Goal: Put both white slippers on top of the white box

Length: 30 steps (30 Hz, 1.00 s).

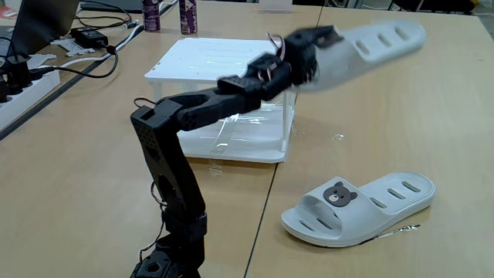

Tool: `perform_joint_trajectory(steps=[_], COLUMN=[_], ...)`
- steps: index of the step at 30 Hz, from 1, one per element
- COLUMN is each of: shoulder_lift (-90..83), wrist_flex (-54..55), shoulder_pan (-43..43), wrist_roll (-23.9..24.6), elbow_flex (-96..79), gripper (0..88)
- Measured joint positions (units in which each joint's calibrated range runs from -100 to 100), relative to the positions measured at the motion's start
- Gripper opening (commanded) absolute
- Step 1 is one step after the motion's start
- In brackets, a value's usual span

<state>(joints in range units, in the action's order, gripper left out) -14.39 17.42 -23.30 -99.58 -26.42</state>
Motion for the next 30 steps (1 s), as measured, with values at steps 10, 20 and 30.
perform_joint_trajectory(steps=[10,20,30], shoulder_lift=[0.82,15.75,36.04], wrist_flex=[-6.09,-6.09,-6.09], shoulder_pan=[15.51,36.33,39.93], wrist_roll=[0.0,0.0,0.0], elbow_flex=[14.73,26.06,46.18], gripper=[0.9,0.8,0.8])
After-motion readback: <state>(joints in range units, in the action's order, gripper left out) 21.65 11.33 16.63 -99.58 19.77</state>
